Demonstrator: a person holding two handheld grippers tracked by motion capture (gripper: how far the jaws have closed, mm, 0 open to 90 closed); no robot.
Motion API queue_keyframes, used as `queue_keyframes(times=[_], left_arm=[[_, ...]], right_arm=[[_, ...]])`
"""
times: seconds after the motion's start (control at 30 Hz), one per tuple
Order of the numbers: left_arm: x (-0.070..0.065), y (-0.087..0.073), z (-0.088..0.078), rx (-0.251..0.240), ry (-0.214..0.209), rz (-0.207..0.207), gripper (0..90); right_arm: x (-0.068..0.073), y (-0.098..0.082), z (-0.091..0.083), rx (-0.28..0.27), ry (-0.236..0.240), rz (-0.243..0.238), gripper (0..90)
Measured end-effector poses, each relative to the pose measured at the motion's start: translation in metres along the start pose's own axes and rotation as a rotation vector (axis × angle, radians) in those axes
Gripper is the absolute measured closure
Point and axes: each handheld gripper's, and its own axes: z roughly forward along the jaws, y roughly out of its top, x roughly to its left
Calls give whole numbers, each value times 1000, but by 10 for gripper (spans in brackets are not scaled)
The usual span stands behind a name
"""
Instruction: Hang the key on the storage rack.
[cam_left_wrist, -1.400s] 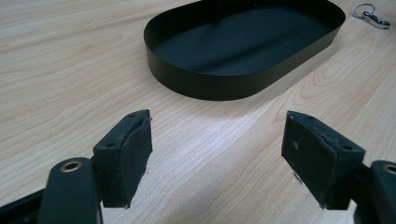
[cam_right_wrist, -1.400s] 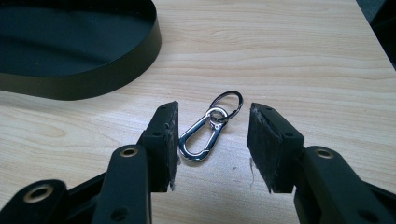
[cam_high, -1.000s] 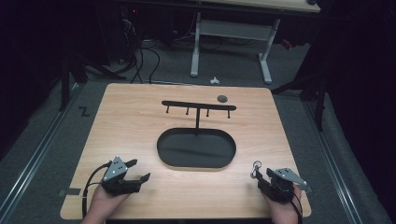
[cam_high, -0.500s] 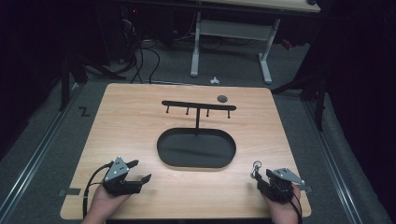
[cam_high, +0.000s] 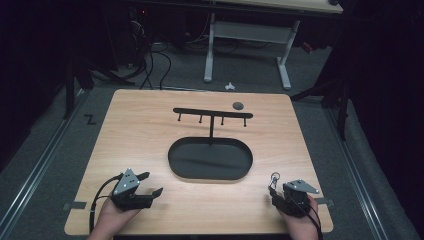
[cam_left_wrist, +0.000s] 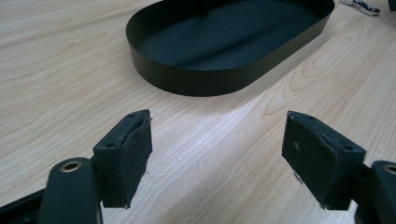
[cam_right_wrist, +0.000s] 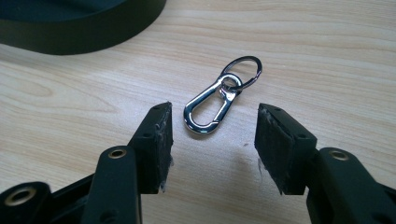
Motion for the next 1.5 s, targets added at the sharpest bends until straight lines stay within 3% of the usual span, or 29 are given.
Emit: queue_keyframes(times=[0.17,0.37,0.47,0.73,0.8,0.83,1.07,1.33,1.5], left_arm=[[-1,-1,1,10,-3,4,247],[-2,0,-1,6,-6,15,247],[-1,0,-2,-1,-11,10,247],[-2,1,-2,-8,-23,13,248],[-2,1,-2,-9,-25,15,248],[-2,2,-2,-14,-24,14,248],[-3,2,-2,-14,-28,13,248],[-4,1,-1,-5,-30,15,248],[-4,1,0,-1,-29,15,249]], right_arm=[[0,2,1,-2,1,-2,447],[3,9,6,47,-5,-40,435],[4,13,4,60,-32,-72,447],[-1,25,-1,177,8,-43,437],[1,27,-1,205,3,-65,435],[5,29,-2,244,-6,-107,433],[18,35,-5,299,-4,-179,428],[15,39,-4,355,-7,-188,390],[9,50,1,424,-9,-175,382]])
